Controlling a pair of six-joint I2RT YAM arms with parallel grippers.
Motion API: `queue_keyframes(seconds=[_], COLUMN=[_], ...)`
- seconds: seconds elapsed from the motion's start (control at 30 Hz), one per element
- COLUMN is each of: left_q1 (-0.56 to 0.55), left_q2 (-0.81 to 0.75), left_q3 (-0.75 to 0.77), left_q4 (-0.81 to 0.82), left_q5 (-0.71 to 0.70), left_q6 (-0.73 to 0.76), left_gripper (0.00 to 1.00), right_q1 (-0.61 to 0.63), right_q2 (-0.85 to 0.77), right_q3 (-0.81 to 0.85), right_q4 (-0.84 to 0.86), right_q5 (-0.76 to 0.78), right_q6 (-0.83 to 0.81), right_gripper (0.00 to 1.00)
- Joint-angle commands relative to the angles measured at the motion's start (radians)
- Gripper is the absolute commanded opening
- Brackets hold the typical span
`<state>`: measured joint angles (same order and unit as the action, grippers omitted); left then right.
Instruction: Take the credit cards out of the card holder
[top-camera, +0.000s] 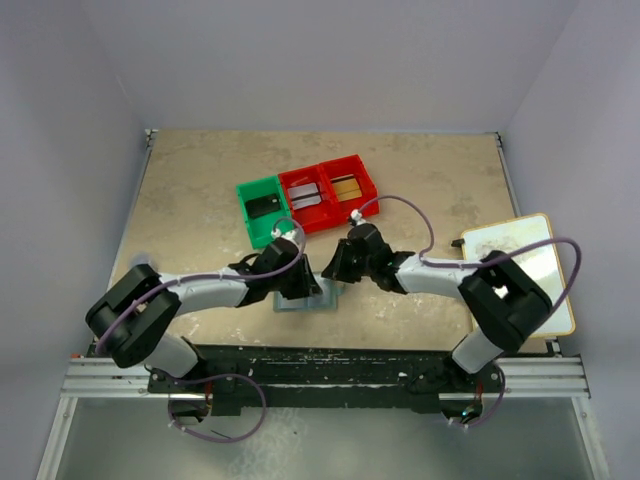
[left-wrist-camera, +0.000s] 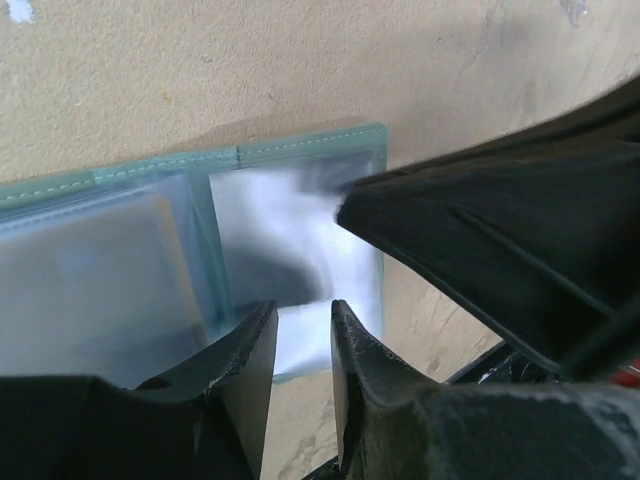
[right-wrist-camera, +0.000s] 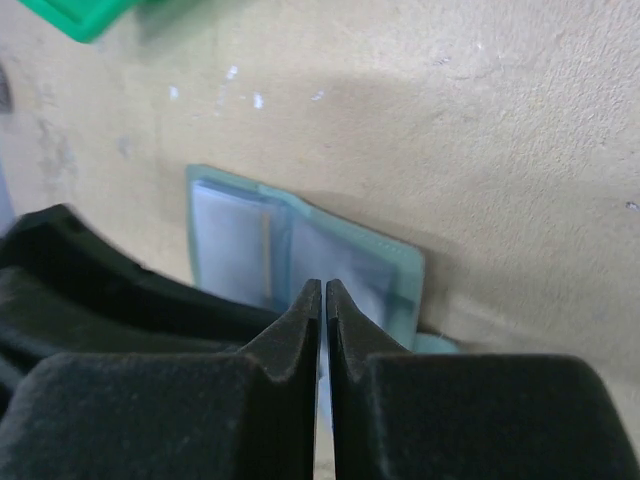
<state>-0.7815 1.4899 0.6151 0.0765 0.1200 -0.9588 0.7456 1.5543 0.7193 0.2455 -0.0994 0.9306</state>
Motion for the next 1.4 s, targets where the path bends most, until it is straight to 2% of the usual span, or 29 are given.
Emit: queue_keyframes(seconds=[0.0, 0.1, 0.23, 0.37, 0.87, 1.1, 1.37], left_q1=[-0.007, -0.007, -0.006, -0.005, -0.005, -0.006, -0.007], left_q2=[-0.086, -0.172, -0.254, -0.247, -0.152, -0.184, -0.221], left_q3=[-0.003, 0.007, 0.038, 0.035, 0.039, 0.041, 0.066], left_q4=[-0.044, -0.131, -0.267, -0.342, -0.338, -0.307, -0.331], left_q5=[-0.057, -0.147, -0.277, -0.35, -0.325, -0.292, -0.314], left_q6=[0.02, 0.036, 0.06, 0.05, 0.051, 0.047, 0.041], left_gripper=[0.25, 0.26, 0.37, 0.43, 0.43, 0.38, 0.37], right_q1=[0.003, 0.003, 0.003, 0.003, 0.003, 0.003, 0.003], right_q2=[0.086, 0.096, 0.092, 0.094, 0.127, 0.13, 0.136], right_q3=[0.007, -0.053, -0.078, -0.075, -0.046, -0.043, -0.039], right_q4=[0.076, 0.103, 0.081, 0.092, 0.075, 0.071, 0.071], right_q5=[-0.054, -0.023, -0.007, -0.01, -0.023, -0.025, -0.028], right_q6=[-0.03, -0.02, -0.034, -0.037, -0.051, -0.052, -0.053], right_gripper=[0.06, 0.05, 0.06, 0.07, 0.09, 0.09, 0.09])
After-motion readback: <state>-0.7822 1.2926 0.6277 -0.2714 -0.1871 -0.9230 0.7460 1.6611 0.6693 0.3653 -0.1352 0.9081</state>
